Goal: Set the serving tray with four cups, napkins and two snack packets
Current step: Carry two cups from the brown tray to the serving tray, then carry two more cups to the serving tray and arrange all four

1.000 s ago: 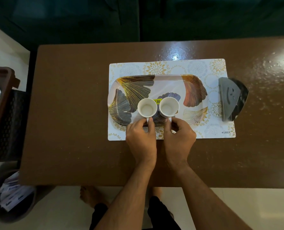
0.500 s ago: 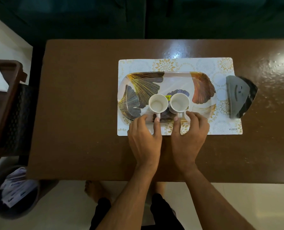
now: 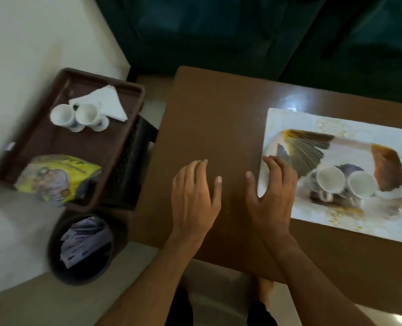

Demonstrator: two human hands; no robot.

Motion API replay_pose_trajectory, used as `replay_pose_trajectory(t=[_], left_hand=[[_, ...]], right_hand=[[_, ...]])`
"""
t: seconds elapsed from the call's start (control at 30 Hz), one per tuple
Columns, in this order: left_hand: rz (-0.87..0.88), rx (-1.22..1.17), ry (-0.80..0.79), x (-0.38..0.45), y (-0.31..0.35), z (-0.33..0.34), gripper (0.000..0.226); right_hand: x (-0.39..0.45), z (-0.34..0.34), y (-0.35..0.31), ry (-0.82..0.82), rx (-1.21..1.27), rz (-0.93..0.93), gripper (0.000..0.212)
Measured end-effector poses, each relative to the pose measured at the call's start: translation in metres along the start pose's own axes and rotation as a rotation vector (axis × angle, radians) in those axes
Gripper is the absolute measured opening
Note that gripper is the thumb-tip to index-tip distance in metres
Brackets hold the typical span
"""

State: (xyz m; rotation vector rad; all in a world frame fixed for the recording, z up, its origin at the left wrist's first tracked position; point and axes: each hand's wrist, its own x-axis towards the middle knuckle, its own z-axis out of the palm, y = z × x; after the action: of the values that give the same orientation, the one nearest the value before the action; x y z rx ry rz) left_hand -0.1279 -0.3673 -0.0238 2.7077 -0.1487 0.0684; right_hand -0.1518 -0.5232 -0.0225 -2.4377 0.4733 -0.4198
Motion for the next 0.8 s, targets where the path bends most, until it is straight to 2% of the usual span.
replay_pose_trajectory(t=[0.03,0.17,0.37,0.63,0.8], left_hand=[[-0.004,0.022,0.005,0.008,-0.021,-0.011,0.050],[-0.098,0.127,0.062,0.060,-0.172,-0.077,0.049],[-0.059,0.126,0.086,0.082,-0.180,-0.093,0.047],[-0.153,0.065,0.138,0.142,-0.290,-0.121,0.045],[-0.110,0.048,0.051,0.171,-0.322,-0.126,0.057]], right_hand=[[0.002,0.014,-0.019,-0.022,0.000,-0.011,0.044],[0.010,0.126,-0.145,-0.147,0.040,-0.113,0.045],[0.020,0.143,-0.159,-0.152,0.057,-0.092,0.048],[0.041,0.236,-0.253,-0.228,0.062,-0.175,0.053],[0.052,0.263,-0.281,-0.366,0.061,-0.265,0.065]])
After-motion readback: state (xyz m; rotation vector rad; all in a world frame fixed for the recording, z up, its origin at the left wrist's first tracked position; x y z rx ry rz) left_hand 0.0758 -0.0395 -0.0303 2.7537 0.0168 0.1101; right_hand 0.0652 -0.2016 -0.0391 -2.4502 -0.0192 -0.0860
